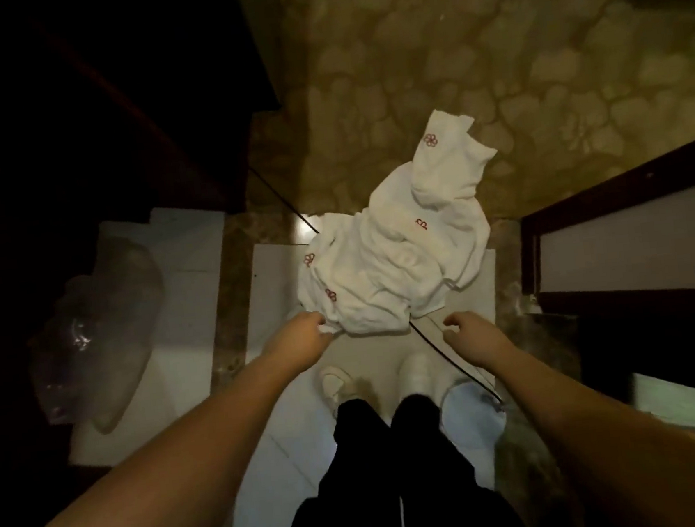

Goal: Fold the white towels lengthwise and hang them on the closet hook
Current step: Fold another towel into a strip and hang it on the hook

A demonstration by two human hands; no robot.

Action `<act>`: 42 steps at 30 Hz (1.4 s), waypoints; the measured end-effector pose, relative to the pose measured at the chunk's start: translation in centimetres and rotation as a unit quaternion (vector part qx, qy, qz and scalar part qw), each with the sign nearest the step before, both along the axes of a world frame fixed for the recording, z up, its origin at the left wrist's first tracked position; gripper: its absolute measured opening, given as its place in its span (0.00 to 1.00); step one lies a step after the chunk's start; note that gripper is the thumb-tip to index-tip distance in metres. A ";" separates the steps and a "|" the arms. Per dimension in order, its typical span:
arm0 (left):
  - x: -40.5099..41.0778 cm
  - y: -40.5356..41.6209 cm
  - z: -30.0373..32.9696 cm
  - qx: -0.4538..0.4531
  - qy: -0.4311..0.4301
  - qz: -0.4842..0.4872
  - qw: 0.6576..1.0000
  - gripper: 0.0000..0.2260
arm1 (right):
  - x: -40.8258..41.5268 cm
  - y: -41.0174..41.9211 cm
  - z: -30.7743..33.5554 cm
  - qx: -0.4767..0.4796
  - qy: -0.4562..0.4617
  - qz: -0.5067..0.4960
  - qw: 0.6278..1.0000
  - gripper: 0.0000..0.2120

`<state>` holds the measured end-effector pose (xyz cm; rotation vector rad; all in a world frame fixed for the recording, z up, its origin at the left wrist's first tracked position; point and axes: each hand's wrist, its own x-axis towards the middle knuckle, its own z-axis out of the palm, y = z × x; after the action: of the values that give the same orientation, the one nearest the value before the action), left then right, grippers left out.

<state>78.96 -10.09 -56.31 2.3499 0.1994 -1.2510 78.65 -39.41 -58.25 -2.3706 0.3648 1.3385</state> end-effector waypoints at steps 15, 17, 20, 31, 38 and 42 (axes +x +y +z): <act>6.6 -8.9 -32.1 -0.027 0.055 0.137 0.989 0.19 | 4.7 -5.2 -31.9 0.009 0.087 -0.274 0.958 0.28; 7.2 -10.5 -34.8 -0.059 0.045 0.214 0.974 0.24 | 4.8 -4.2 -34.5 0.038 0.060 -0.279 0.958 0.33; 8.1 -12.3 -37.8 -0.087 0.030 0.343 0.935 0.27 | 6.4 -2.2 -37.7 0.079 0.004 -0.286 0.955 0.38; 8.9 -11.2 -34.2 -0.141 0.074 0.435 0.886 0.04 | 6.1 -4.4 -34.1 0.082 0.004 -0.295 0.952 0.08; 6.5 -8.8 -25.3 -0.220 0.126 0.515 0.819 0.05 | 6.3 -4.3 -23.5 0.155 0.036 -0.355 0.921 0.19; 7.0 -7.7 -19.7 -0.266 0.124 0.578 0.762 0.06 | 7.1 -2.0 -17.2 0.205 0.048 -0.288 0.934 0.12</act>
<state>85.97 -17.80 -75.97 1.1115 1.0353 -0.7628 85.75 -41.44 -75.46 -1.6771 0.6730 1.1105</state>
